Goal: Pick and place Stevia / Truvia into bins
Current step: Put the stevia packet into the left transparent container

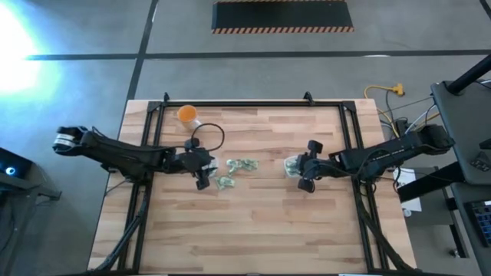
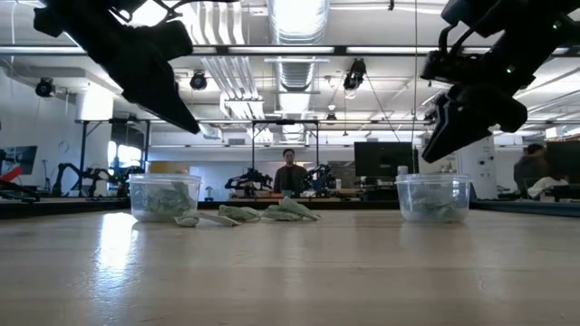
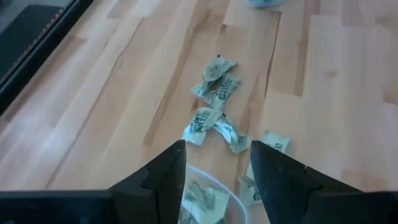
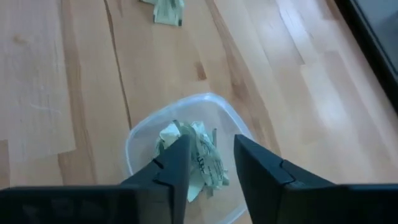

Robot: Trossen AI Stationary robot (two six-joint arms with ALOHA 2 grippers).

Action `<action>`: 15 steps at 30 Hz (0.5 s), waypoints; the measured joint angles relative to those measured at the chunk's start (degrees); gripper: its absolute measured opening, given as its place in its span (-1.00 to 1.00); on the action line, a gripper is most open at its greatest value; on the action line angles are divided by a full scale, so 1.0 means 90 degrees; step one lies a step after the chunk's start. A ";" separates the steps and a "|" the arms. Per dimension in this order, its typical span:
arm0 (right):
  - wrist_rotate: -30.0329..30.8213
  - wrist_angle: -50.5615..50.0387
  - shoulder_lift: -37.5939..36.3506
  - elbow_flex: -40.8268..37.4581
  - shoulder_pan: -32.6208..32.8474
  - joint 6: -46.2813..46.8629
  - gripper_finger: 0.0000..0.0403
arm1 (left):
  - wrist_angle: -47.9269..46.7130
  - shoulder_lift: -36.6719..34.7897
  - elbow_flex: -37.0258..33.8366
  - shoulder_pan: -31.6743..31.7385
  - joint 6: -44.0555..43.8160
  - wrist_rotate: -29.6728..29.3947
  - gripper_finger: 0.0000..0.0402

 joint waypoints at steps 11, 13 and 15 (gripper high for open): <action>-0.0153 -0.0038 -0.0101 0.0354 0.0044 -0.0230 -0.36 | 0.0952 0.1220 0.0578 0.0045 0.1881 0.0034 -0.18; -0.0303 -0.0036 -0.0102 0.0354 0.0046 -0.0231 -0.38 | 0.0902 0.1498 0.0865 0.0128 0.2148 0.0043 -0.18; -0.0374 -0.0039 -0.0103 0.0354 0.0046 -0.0231 -0.39 | 0.0863 0.1771 0.1142 0.0248 0.2378 0.0038 -0.18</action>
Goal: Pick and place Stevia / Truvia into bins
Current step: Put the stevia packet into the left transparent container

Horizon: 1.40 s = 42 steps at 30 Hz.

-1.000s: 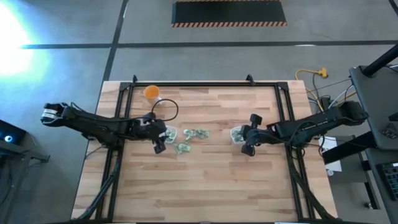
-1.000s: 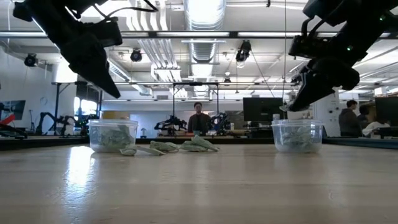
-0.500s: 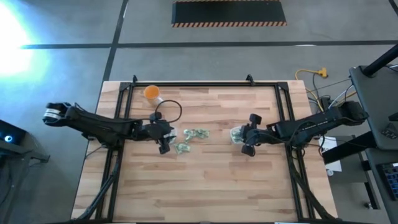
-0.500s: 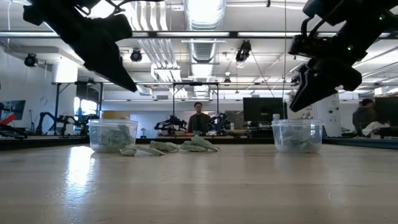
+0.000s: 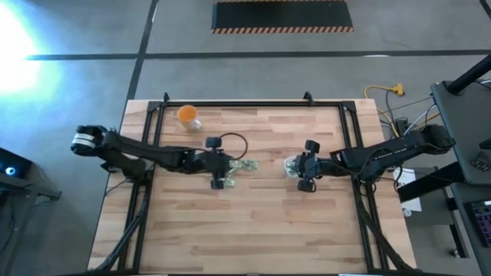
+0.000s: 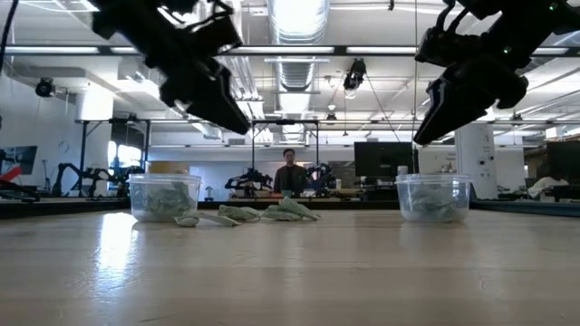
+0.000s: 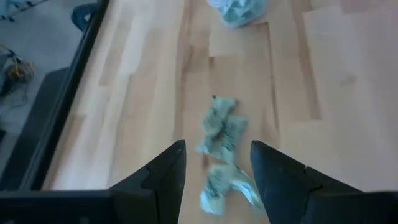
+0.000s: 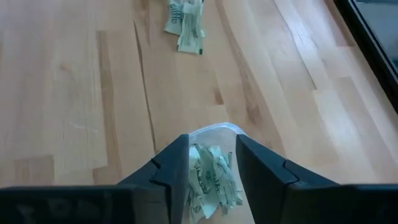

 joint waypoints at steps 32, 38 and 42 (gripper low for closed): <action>-0.0031 0.0033 0.0000 0.0019 0.0168 -0.0143 -0.57 | 0.0074 0.2603 0.1503 0.1384 0.0945 0.1765 -0.18; -0.0027 0.0071 0.0000 0.0019 0.0168 -0.0143 -0.60 | 0.0212 0.2676 0.1483 0.1388 0.0925 0.2001 -0.18; -0.0026 0.0110 0.0000 0.0019 0.0168 -0.0141 -0.60 | 0.0305 0.2826 0.1482 0.1389 0.0914 0.2057 -0.18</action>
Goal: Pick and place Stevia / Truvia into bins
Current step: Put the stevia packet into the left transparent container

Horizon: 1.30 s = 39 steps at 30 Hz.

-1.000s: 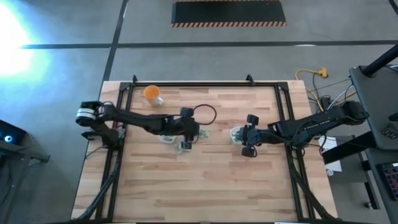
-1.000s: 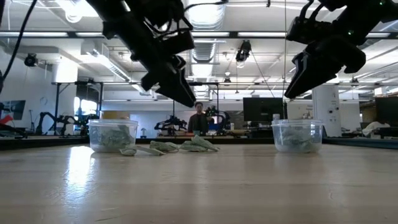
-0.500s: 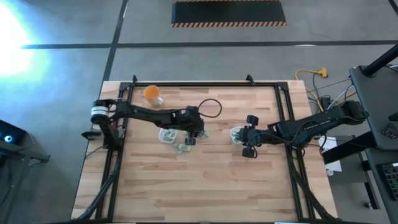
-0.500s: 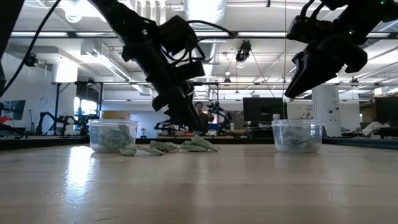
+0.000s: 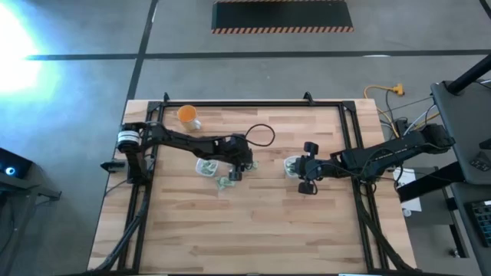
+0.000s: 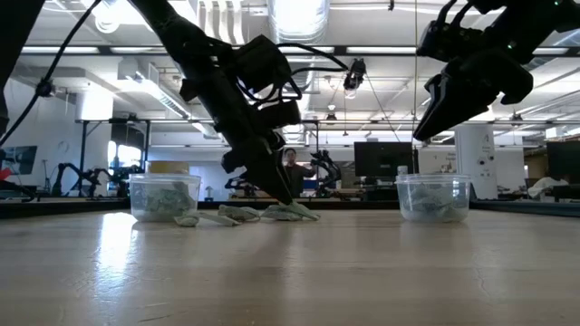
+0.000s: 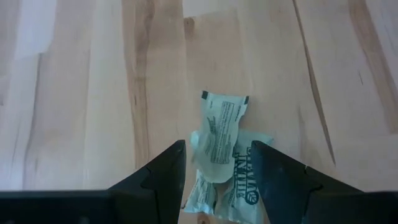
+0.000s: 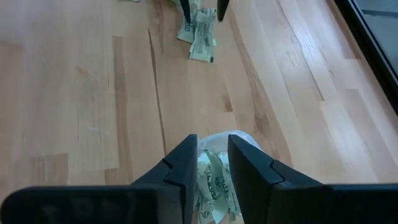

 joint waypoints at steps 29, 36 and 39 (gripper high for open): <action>0.0012 0.0056 0.0000 0.0000 0.0000 -0.0024 -0.65 | 0.0137 0.0098 -0.0032 0.0081 0.0020 0.0026 -0.66; 0.0010 0.0056 0.0000 0.0000 0.0000 -0.0024 -0.64 | 0.0137 0.0123 -0.0032 0.0082 0.0022 0.0022 -0.97; 0.0012 0.0056 0.0000 0.0000 0.0000 -0.0026 -0.63 | 0.0130 0.0123 -0.0027 0.0082 0.0022 0.0019 -0.98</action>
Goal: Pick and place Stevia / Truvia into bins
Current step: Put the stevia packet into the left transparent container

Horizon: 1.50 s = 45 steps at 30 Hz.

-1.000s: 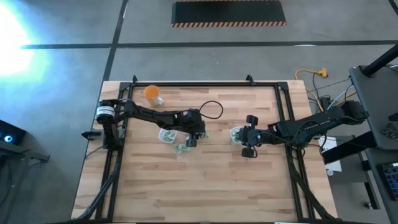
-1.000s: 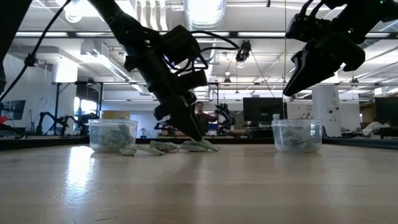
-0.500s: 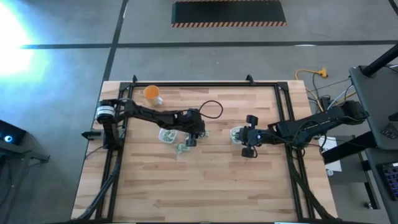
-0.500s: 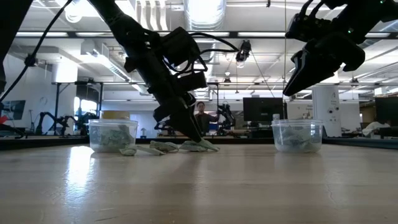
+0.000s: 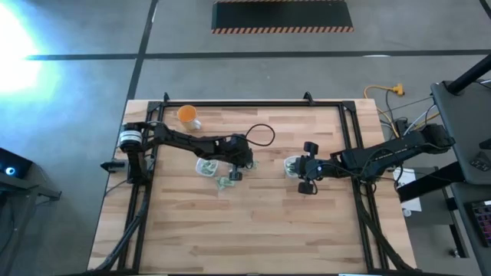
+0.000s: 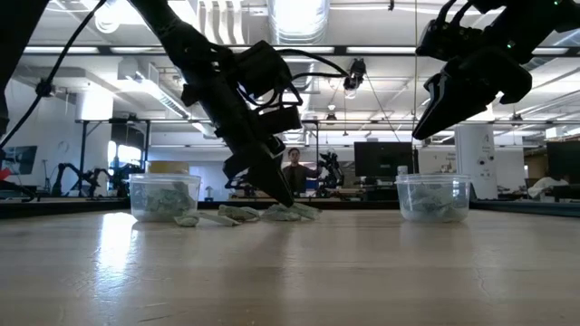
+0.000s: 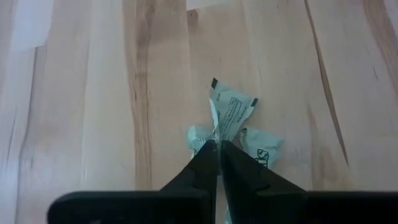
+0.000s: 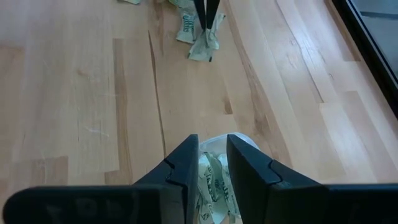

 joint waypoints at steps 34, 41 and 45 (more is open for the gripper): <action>0.0006 0.0040 0.0002 -0.0002 -0.0002 -0.0025 -0.69 | -0.2254 -0.3812 -0.1784 -0.0747 -0.1839 -0.1290 -1.00; 0.0010 0.0109 0.0002 -0.0002 -0.0005 -0.0026 -0.70 | -0.2285 -0.4557 -0.2569 -0.0812 -0.2507 -0.1426 -1.00; 0.0012 0.0248 0.0002 -0.0002 -0.0005 -0.0034 -0.69 | -0.2456 -0.4837 -0.2839 -0.0816 -0.2838 -0.1458 -1.00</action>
